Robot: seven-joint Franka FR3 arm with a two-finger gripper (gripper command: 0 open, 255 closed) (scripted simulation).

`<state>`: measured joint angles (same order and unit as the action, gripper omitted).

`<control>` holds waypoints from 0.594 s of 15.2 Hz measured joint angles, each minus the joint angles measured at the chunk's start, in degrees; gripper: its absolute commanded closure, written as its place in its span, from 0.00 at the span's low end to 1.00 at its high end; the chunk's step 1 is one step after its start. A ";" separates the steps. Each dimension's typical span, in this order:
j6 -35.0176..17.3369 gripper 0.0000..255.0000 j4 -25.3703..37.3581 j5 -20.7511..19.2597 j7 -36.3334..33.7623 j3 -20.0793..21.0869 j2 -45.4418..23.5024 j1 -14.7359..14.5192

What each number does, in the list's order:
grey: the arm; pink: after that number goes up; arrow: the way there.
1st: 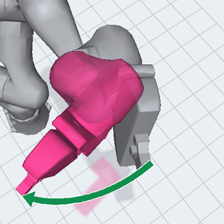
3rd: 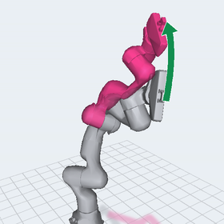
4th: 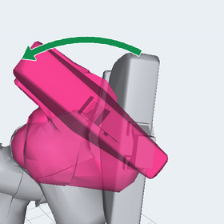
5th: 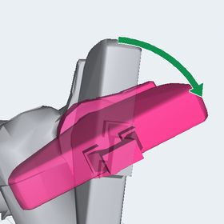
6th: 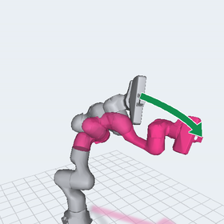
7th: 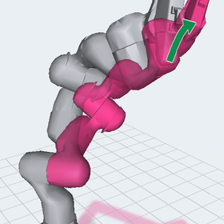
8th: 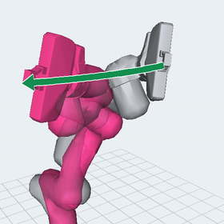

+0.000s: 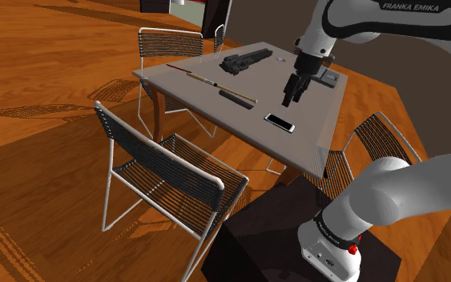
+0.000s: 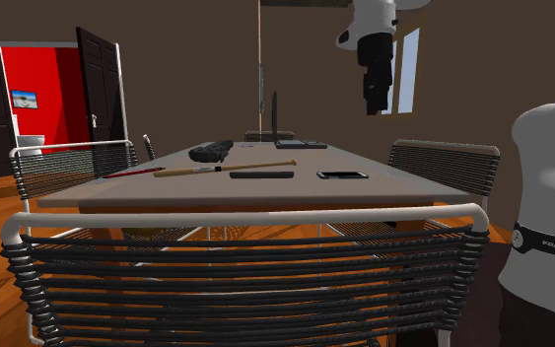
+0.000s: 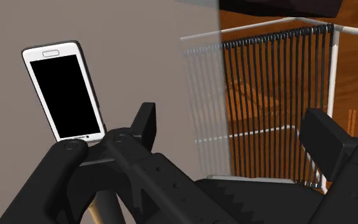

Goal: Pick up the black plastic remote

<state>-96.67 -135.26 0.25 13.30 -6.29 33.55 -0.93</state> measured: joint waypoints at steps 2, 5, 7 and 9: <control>-2.42 0.00 1.98 -0.01 0.78 -0.45 -4.09 -0.22; -6.25 0.00 4.90 -0.12 2.74 -1.69 -10.41 -0.23; -8.51 0.00 6.96 0.15 3.57 -2.09 -14.44 -0.44; -10.63 0.00 9.41 0.46 4.74 -2.65 -18.77 -0.51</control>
<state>-107.30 -125.85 0.71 18.04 -8.94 14.78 -1.44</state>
